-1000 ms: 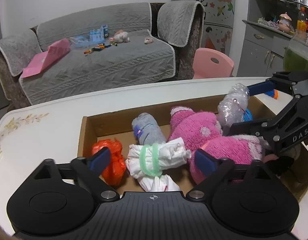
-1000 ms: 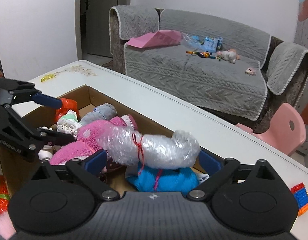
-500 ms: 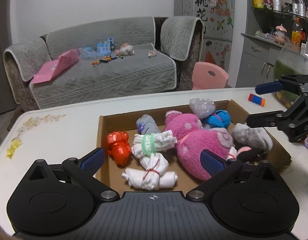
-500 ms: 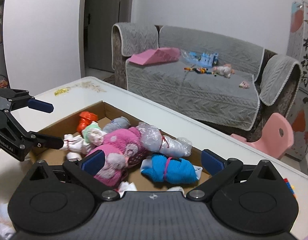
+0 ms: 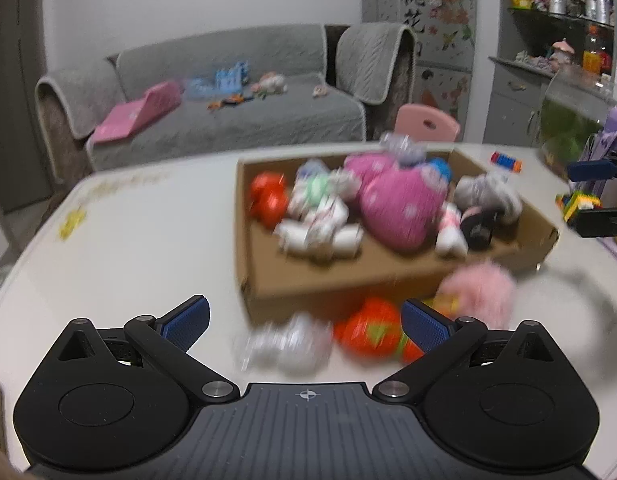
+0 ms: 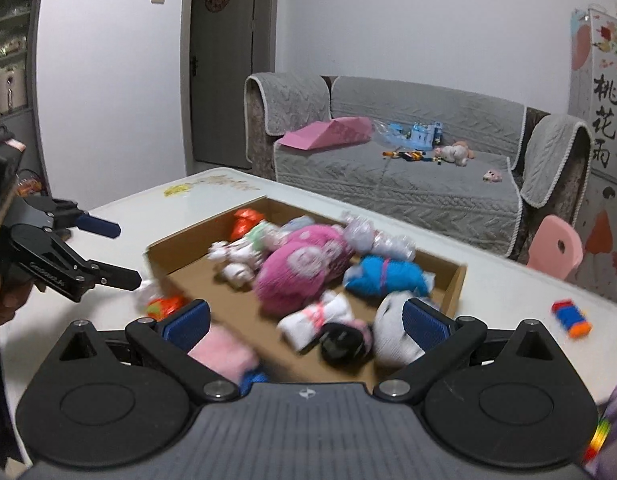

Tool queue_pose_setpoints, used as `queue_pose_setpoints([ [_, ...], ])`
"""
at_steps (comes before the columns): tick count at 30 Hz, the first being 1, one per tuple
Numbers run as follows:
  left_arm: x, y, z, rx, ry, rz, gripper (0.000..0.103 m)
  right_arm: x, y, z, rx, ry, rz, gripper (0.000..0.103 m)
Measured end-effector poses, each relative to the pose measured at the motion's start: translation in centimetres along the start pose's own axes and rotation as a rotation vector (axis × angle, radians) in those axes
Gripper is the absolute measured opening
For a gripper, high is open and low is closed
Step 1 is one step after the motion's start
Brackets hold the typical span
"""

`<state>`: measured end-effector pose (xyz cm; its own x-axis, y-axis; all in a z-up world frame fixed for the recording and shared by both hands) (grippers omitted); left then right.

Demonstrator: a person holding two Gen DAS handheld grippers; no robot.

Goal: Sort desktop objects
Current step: 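Move the left tool to the clear bag bundle while the right tool approaches the pink pompom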

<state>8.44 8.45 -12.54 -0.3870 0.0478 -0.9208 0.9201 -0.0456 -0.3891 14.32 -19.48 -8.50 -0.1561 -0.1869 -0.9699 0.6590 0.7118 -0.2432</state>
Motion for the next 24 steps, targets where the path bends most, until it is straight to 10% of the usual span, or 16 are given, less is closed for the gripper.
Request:
queue_pose_setpoints([
  [14,3.1,-0.3,-1.6,-0.054,0.002,-0.038,0.103,4.5,-0.2,-4.0,-0.062,0.118,-0.011,0.102],
  [24,3.2,3.3,-2.1,-0.087,-0.018,-0.045,0.103,5.2,2.2,-3.9,0.052,0.304,-0.016,0.102],
])
Point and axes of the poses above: each gripper's, at about its wrist camera, not at the fingertips, and y roughly the way its jaws point, z to its right, x to its underside, the point moved 3 cm from there along y, roughly the way its jaws point, and after that the axes turned 15 degrees about z, right-handed, at the moved point
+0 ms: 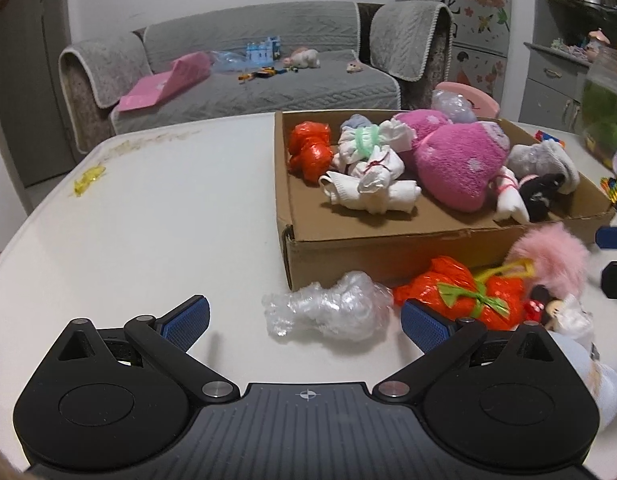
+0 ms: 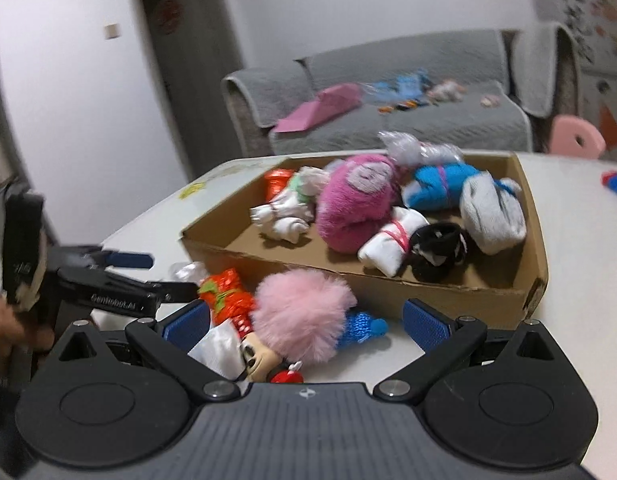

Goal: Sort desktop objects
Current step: 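Move the left tool to the clear bag bundle while the right tool approaches the pink pompom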

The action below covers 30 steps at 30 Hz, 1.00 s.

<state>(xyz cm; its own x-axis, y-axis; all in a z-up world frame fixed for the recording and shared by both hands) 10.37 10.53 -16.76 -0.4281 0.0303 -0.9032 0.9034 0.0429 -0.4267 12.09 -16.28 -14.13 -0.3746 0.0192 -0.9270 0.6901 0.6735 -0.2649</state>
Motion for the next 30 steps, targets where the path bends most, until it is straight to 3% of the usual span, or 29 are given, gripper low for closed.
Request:
queue_pose_setpoints([
  [10,0.2,1.4,-1.3,-0.003,-0.053,-0.021,0.102,1.9,2.6,1.2,0.197,0.142,-0.043,0.102],
  [14,0.6,1.4,-1.3,0.007,-0.034,-0.05,0.101,2.0,2.3,0.9,0.26,0.068,-0.055,0.09],
  [21,1.3,-0.2,-2.2,-0.011,-0.049,-0.05,0.1,2.8,-1.1,2.7,0.315,0.035,-0.054,0.08],
  [24,1.7,-1.2,-2.5,-0.011,-0.039,-0.054,0.101,3.4,-3.5,3.6,0.322,0.017,-0.051,0.082],
  [28,1.6,-1.7,-2.8,-0.037,-0.03,-0.037,0.102,4.0,-5.9,4.4,0.319,0.016,-0.018,0.096],
  [30,1.3,-1.4,-2.7,-0.045,-0.032,-0.023,0.102,3.3,-5.5,4.3,0.307,0.02,-0.006,0.097],
])
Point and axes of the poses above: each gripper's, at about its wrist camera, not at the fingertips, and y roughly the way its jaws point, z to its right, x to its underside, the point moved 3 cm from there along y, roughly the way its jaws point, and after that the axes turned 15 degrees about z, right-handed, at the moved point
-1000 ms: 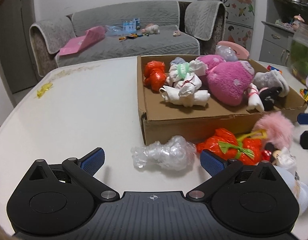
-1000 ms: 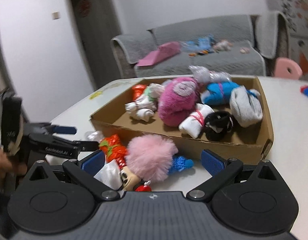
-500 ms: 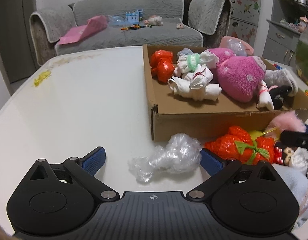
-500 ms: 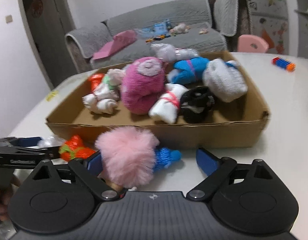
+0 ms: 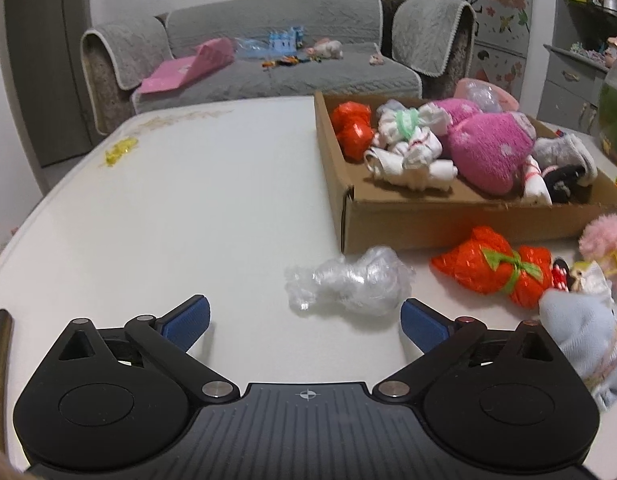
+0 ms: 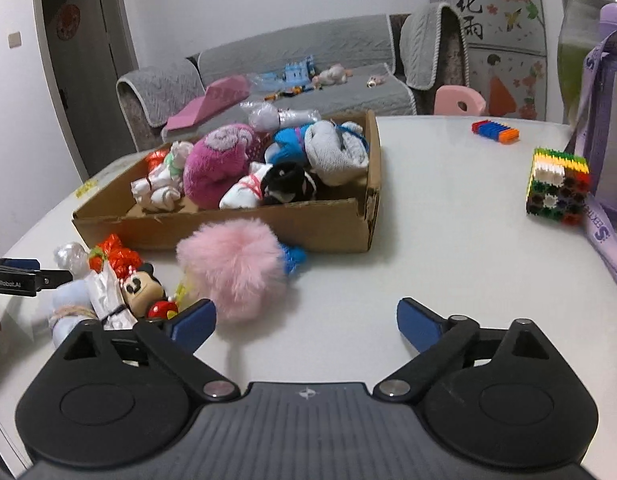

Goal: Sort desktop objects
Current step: 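Move the left tool to the clear bag bundle while the right tool approaches the pink pompom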

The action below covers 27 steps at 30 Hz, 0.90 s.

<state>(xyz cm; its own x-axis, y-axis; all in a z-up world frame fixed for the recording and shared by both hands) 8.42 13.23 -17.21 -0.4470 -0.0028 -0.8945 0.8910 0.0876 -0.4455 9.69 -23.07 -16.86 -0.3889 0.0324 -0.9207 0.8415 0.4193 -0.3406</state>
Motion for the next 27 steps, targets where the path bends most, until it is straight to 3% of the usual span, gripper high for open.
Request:
queue_pose_setpoints([
  [3,-0.2,0.5,0.2,0.017,-0.008,-0.003,0.102,-1.0,1.1,-1.1,-0.054,-0.024,0.02,0.102],
  [10,-0.4,1.3,0.4,0.036,-0.029,-0.009,0.102,-1.3,2.9,-3.9,-0.215,-0.188,-0.01,0.102],
  [14,-0.7,2.2,0.7,0.036,-0.053,-0.022,0.102,-1.1,3.7,-4.5,-0.238,-0.26,-0.018,0.102],
  [27,-0.9,3.3,1.9,0.016,-0.022,-0.03,0.103,-1.2,4.9,-4.5,-0.319,-0.291,-0.073,0.102],
])
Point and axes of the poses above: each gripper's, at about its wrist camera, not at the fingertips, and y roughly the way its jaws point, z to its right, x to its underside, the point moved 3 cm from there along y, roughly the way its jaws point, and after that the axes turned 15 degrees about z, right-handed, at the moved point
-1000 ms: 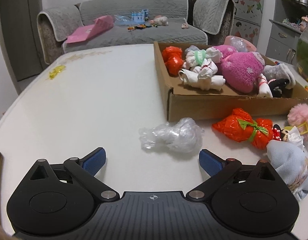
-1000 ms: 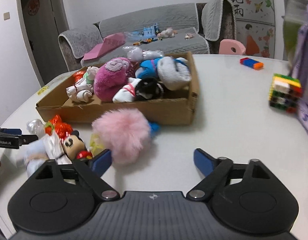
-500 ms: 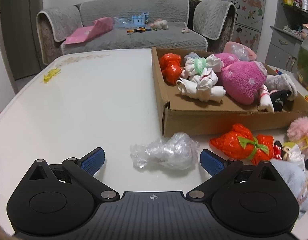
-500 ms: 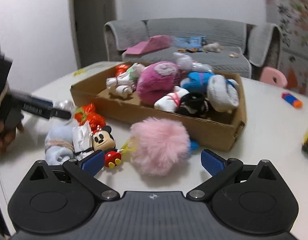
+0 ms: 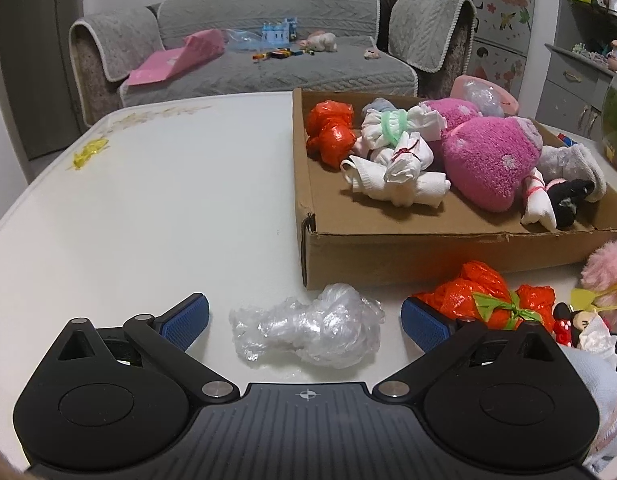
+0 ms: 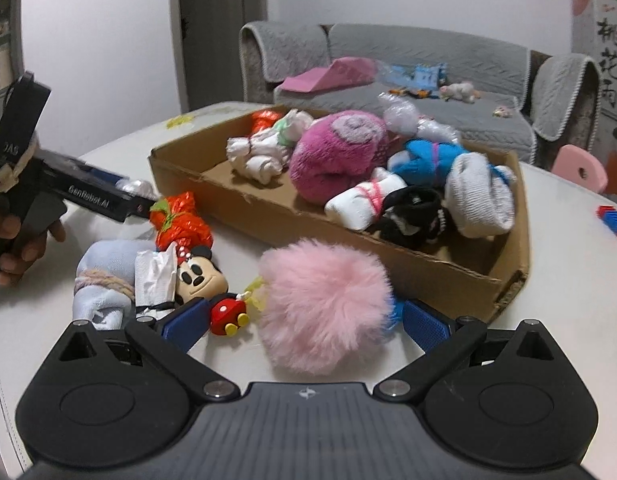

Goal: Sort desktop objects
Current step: 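Move the left tool to the clear bag bundle while the right tool approaches the pink pompom, then close the left tool on the clear bag bundle while the right tool grasps the pink pompom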

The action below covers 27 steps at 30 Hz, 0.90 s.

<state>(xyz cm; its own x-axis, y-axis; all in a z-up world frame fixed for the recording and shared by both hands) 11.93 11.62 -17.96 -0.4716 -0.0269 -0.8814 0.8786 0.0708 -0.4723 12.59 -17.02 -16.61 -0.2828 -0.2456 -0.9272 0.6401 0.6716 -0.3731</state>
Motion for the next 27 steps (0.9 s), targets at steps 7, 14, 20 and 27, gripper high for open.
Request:
queue_pose_setpoints([
  [7,0.0,0.0,0.1,0.006,0.007,-0.004,0.103,0.1,-0.6,0.2,-0.016,0.03,0.006,0.084],
  [14,0.4,-1.3,0.4,0.027,0.015,0.017,0.092,0.2,-0.9,0.3,-0.011,0.047,0.002,0.059],
  [20,0.5,-1.7,0.9,0.044,0.024,0.033,0.082,0.2,-0.8,0.6,-0.006,0.059,0.007,0.056],
  [27,0.5,-1.7,0.9,0.035,0.02,0.032,0.085,-0.1,-0.7,0.6,0.013,0.051,0.029,0.087],
])
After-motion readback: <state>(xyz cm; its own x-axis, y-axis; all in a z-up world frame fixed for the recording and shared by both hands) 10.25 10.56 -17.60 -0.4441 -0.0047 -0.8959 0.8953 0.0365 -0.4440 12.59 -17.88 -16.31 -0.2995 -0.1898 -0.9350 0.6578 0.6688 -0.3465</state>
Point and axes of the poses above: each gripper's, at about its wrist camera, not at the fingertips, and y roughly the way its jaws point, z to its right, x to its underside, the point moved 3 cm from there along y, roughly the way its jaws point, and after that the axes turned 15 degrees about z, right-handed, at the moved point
